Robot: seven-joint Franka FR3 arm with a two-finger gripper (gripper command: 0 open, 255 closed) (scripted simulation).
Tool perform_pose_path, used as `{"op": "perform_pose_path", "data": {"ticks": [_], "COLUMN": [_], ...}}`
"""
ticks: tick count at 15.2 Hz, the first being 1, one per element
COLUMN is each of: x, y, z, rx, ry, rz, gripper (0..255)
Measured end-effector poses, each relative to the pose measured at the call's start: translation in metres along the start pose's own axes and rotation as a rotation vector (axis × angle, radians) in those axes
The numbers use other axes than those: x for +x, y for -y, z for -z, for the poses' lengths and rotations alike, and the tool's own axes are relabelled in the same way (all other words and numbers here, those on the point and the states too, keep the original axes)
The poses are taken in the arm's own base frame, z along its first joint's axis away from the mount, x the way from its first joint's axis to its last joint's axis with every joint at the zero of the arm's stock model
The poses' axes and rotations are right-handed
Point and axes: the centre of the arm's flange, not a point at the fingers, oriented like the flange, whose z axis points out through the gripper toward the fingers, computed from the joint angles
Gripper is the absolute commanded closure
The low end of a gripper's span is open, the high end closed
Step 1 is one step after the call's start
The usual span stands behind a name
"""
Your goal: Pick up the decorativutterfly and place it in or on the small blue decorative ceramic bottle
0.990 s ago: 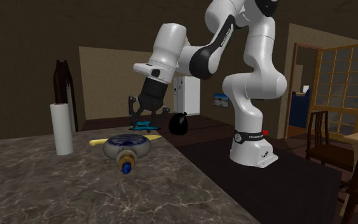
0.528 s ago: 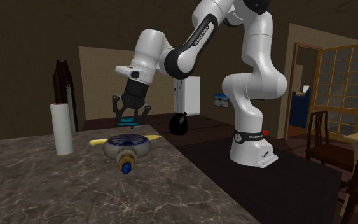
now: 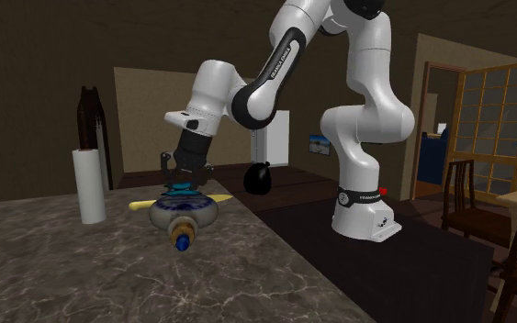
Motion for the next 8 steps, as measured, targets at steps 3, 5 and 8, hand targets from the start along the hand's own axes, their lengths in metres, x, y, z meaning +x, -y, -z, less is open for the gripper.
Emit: {"op": "perform_pose_path", "data": {"ticks": [3, 5, 8], "x": [0.001, 0.001, 0.003], "y": [0.005, -0.001, -0.003], "z": [-0.015, -0.015, -0.016], "rx": [-0.002, -0.043, -0.077], "ry": [0.0, -0.008, -0.007], "rz": [0.001, -0.002, -0.005], "gripper": [255, 255, 255]}}
